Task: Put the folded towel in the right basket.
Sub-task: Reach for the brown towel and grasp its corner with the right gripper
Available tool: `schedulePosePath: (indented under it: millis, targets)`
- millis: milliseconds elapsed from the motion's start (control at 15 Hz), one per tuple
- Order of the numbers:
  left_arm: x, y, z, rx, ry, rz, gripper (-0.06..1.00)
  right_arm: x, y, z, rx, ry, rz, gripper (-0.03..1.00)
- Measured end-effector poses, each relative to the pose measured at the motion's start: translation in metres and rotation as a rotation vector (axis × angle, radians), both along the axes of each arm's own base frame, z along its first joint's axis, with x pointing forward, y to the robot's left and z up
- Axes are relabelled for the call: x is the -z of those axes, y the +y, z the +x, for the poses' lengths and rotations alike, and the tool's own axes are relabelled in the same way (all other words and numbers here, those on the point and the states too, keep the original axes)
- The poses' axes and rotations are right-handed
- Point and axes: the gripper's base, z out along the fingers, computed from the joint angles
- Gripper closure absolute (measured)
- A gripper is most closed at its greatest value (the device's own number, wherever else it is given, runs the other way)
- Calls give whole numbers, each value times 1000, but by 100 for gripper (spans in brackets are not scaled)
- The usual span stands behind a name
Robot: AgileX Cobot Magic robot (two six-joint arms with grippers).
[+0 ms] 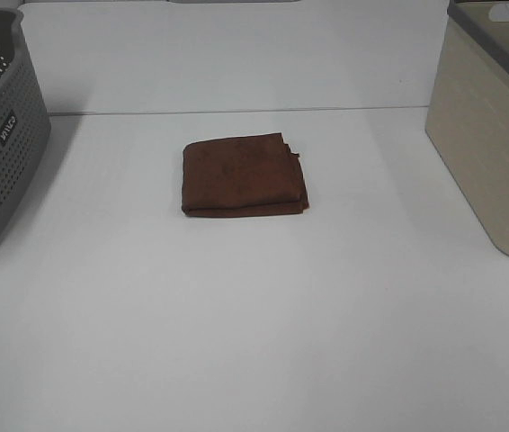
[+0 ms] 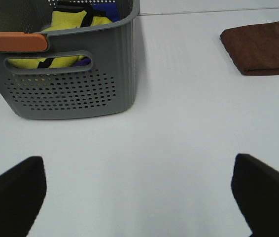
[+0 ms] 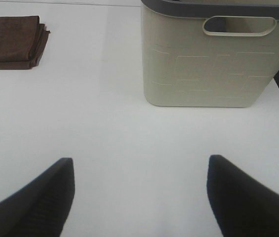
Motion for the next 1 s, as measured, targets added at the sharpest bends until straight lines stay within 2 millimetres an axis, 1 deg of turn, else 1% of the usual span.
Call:
schedulePosePath:
  millis: [1000]
  targets:
    - [0, 0, 0, 0, 0, 0, -2, 0, 0, 0, 0, 0, 0, 26]
